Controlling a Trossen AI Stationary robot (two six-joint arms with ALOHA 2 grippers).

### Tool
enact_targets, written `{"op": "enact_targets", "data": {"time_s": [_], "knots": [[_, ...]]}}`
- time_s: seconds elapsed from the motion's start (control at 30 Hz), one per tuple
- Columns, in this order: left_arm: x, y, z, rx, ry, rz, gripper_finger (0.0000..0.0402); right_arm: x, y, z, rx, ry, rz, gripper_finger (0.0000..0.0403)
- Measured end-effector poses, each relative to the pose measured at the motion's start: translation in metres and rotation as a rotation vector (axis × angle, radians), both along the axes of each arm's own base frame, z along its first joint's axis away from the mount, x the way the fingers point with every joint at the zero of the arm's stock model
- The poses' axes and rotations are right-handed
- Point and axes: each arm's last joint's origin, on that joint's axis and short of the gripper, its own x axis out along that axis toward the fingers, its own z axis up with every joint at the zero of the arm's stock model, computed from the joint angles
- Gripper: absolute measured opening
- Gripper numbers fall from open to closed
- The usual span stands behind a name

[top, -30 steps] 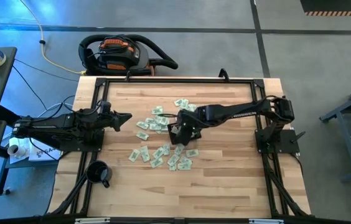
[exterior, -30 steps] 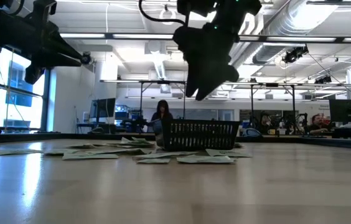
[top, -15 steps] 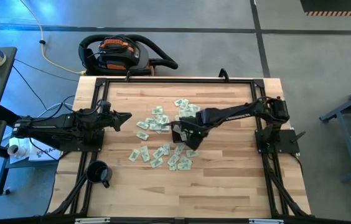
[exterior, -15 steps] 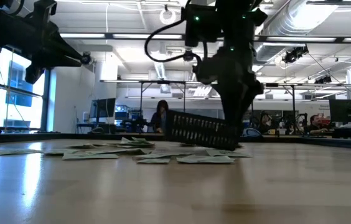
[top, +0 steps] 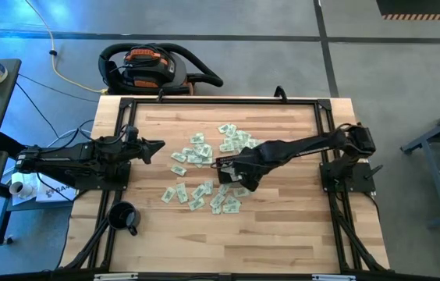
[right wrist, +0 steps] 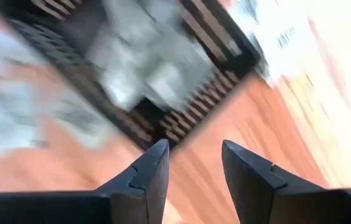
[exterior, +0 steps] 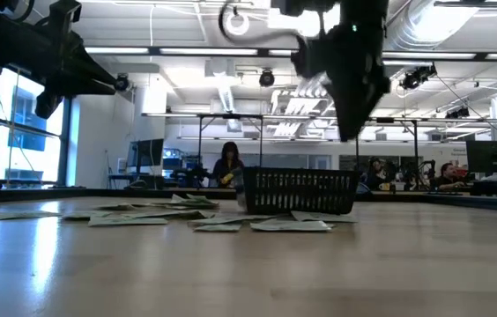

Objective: Pick and place Stevia / Truvia into bins
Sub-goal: Put the green stevia packet into the black bin

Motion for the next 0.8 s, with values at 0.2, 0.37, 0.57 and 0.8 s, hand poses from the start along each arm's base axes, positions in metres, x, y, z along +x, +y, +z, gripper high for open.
{"op": "enact_targets", "data": {"time_s": [0.2, 0.37, 0.57, 0.8], "knots": [[0.000, 0.000, 0.000, 0.000, 0.000, 0.000, 0.0111, -0.007, 0.041, -0.020, 0.193, 0.047, 0.422, 0.0140], [0.000, 0.000, 0.000, -0.004, -0.002, -0.001, 0.0111, -0.013, 0.064, -0.048, 0.277, 0.019, 0.547, 0.0140], [0.000, -0.001, 0.000, -0.022, -0.008, -0.015, 0.0111, 0.001, 0.071, -0.069, 0.270, -0.084, 0.522, 0.0164], [0.000, -0.001, 0.000, -0.034, -0.014, -0.012, 0.0111, 0.013, 0.054, -0.095, 0.200, -0.047, 0.433, 0.0226]]}}
